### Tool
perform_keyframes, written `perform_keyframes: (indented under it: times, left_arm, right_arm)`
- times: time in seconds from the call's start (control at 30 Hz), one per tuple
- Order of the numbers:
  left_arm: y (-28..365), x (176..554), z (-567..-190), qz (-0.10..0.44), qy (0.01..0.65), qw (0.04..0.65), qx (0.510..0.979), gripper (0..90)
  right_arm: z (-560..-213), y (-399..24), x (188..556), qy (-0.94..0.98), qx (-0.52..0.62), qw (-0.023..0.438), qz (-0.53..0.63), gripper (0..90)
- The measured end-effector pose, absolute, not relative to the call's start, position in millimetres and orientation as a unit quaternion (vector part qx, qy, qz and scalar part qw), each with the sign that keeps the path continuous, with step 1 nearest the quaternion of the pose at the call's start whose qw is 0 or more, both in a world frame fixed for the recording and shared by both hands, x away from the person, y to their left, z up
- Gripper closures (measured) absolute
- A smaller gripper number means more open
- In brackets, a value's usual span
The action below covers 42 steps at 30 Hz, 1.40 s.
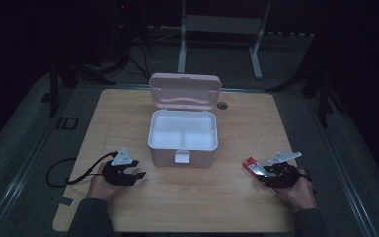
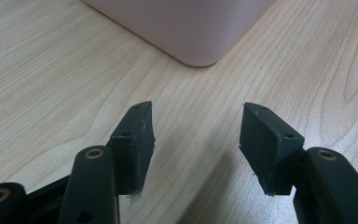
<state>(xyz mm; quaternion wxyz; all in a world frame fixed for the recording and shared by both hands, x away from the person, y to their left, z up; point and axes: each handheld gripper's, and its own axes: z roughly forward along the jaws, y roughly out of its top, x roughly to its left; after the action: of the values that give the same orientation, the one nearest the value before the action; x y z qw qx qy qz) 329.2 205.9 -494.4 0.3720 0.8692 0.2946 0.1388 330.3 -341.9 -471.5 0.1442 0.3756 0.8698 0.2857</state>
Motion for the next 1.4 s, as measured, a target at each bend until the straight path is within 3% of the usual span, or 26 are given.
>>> perform_keyframes:
  times: [0.4, 0.63, 0.93, 1.2, 1.4]
  left_arm:
    - [206.5, 328.8, -493.4, 0.139, 0.295, 0.376, 0.868, 44.8]
    - [213.6, 328.5, -480.5, 0.134, 0.303, 0.416, 0.847, 44.4]
    - [218.9, 328.5, -442.4, 0.167, 0.330, 0.442, 0.817, 42.2]
    - [217.1, 335.8, -402.3, 0.190, 0.342, 0.483, 0.783, 41.0]
    - [203.1, 352.3, -389.2, 0.199, 0.351, 0.480, 0.779, 39.7]
  right_arm:
    - [-470.4, -348.0, 329.7, 0.869, 0.380, 0.142, 0.284, 47.8]
    - [-451.8, -339.7, 330.2, 0.858, 0.374, 0.163, 0.311, 42.6]
    - [-422.4, -292.3, 341.7, 0.860, 0.334, 0.173, 0.345, 43.4]
    - [-402.4, -253.2, 355.6, 0.837, 0.334, 0.160, 0.403, 52.2]
    - [-380.9, -226.0, 361.4, 0.830, 0.313, 0.161, 0.433, 48.5]
